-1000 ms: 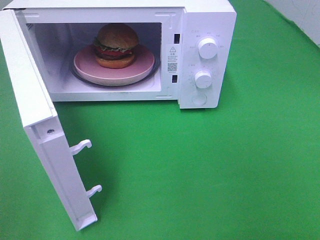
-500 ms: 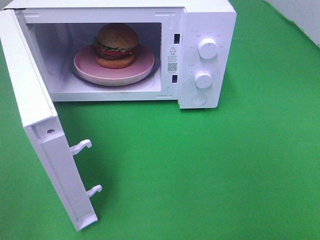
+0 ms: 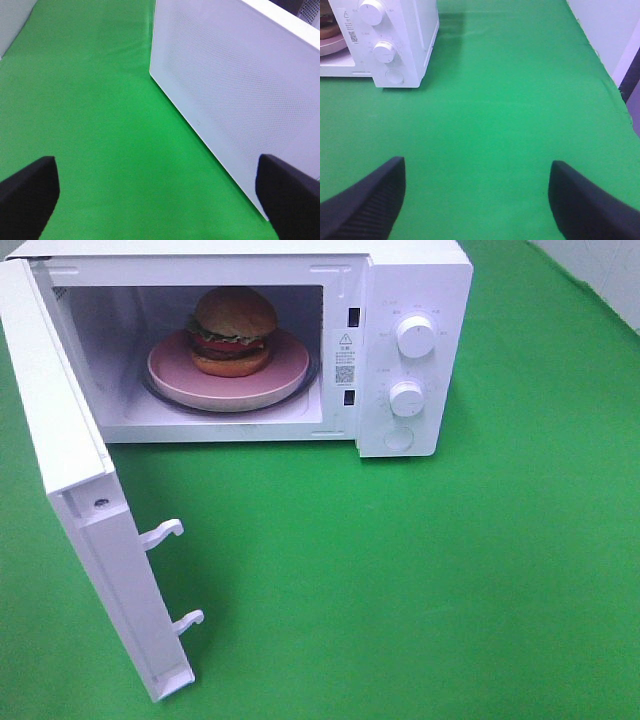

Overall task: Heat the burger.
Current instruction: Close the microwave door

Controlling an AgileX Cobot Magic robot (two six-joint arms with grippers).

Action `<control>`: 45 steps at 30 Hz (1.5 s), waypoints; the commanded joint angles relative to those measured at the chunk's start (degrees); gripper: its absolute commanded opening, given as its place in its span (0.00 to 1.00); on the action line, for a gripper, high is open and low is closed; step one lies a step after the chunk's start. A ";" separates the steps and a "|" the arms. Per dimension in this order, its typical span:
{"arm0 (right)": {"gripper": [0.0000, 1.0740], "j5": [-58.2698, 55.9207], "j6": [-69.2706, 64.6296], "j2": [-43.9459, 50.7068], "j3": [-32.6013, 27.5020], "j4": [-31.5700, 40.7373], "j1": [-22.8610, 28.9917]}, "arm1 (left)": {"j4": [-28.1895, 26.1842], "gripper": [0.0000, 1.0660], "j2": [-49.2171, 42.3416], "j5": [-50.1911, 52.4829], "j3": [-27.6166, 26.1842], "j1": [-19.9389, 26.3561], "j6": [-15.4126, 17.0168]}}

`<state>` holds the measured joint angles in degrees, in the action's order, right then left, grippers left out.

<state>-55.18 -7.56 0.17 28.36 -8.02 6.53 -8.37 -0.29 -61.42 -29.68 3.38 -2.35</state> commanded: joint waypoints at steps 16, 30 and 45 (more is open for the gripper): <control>0.71 0.17 0.34 1.60 0.00 0.23 -0.46 | -0.57 0.94 -0.92 0.40 0.23 -0.17 0.11; 0.71 0.17 0.34 1.60 0.00 0.23 -0.40 | -1.38 0.76 8.31 5.56 -1.20 -0.17 0.23; 0.71 0.17 0.34 1.60 0.00 0.23 -0.40 | -1.49 0.09 20.28 20.34 -0.97 -0.17 0.17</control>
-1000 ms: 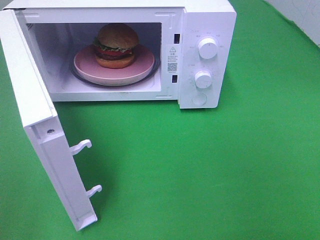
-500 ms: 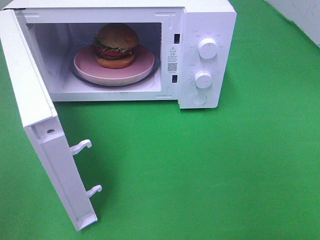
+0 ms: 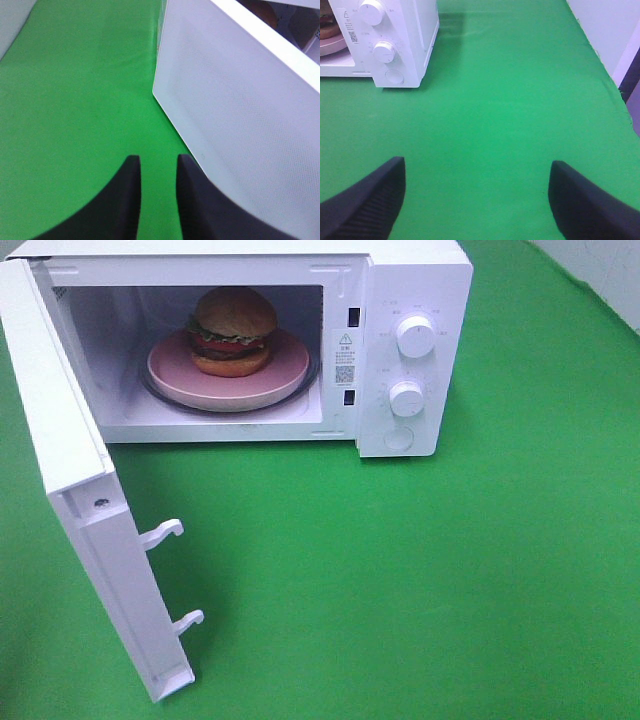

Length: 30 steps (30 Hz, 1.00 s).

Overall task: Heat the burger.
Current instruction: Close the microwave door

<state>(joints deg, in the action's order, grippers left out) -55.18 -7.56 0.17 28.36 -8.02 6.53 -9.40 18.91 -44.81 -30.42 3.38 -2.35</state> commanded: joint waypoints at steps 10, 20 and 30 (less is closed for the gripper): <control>0.71 0.17 0.34 1.60 0.00 0.23 -0.40 | -1.66 0.00 4.18 20.97 7.91 -0.17 0.00; 0.71 0.17 0.34 1.60 0.00 0.17 -0.40 | -4.13 0.00 11.29 44.18 16.33 -0.17 0.00; 0.71 0.17 0.34 1.60 0.00 0.17 -0.40 | 0.11 0.00 23.26 62.22 18.62 -0.17 0.69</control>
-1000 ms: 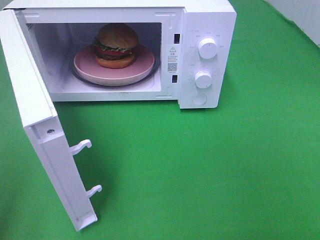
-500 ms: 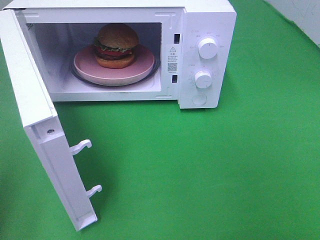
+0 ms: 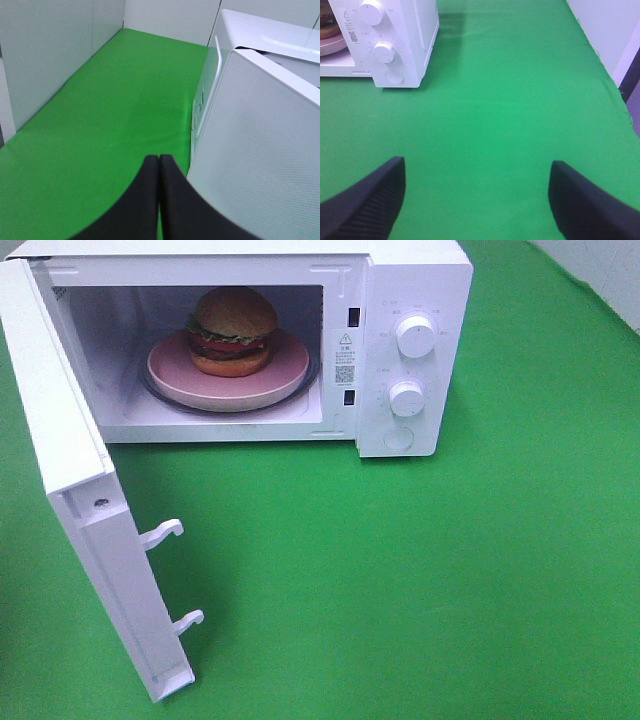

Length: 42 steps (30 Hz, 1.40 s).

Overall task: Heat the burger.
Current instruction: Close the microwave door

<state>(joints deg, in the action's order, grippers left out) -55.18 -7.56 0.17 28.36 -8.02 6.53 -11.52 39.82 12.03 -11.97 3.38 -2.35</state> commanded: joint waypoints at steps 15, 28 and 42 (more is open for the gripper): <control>0.71 0.17 0.34 1.60 0.00 0.17 -0.40 | 29.05 0.00 18.11 23.15 0.92 -0.17 20.40; 0.71 0.17 0.34 1.60 0.00 0.17 -0.40 | 34.61 0.00 32.37 35.35 0.74 -0.17 21.26; 0.71 0.17 0.34 1.60 0.00 0.17 -0.40 | 30.31 0.00 40.68 37.82 -0.86 -8.77 17.59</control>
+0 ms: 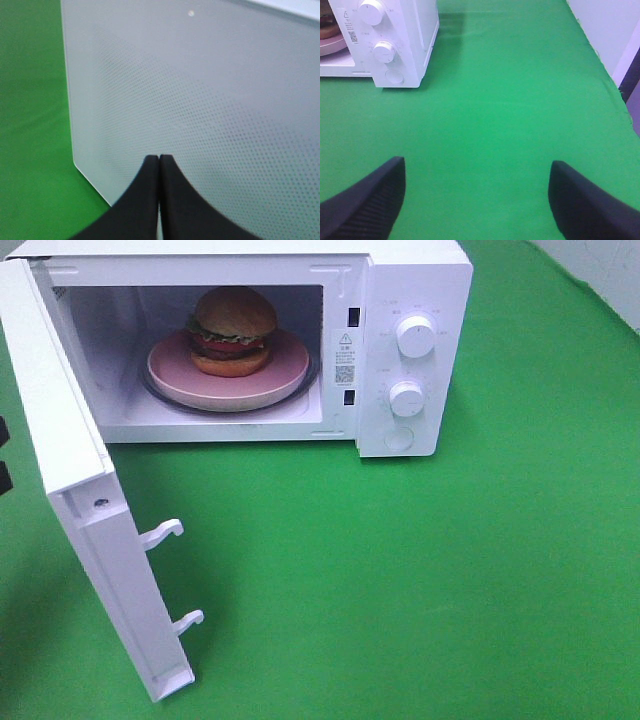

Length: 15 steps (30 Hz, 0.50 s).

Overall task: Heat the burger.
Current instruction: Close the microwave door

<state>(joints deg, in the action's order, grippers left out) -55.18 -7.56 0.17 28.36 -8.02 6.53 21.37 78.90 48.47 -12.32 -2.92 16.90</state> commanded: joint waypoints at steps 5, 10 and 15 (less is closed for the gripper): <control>0.71 0.17 0.34 1.60 0.00 0.17 -0.40 | -9.17 0.00 4.70 3.67 -0.52 -9.51 -6.42; 0.71 0.17 0.34 1.60 0.00 0.17 -0.40 | -13.06 0.00 6.88 4.01 -0.97 -13.87 -8.25; 0.71 0.17 0.34 1.60 0.00 0.17 -0.40 | -17.48 0.00 9.40 3.84 -3.27 -19.02 -9.45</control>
<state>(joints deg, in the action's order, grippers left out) -55.18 -7.56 0.17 28.36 -8.02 6.53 6.70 87.61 51.22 -14.15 -19.60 8.25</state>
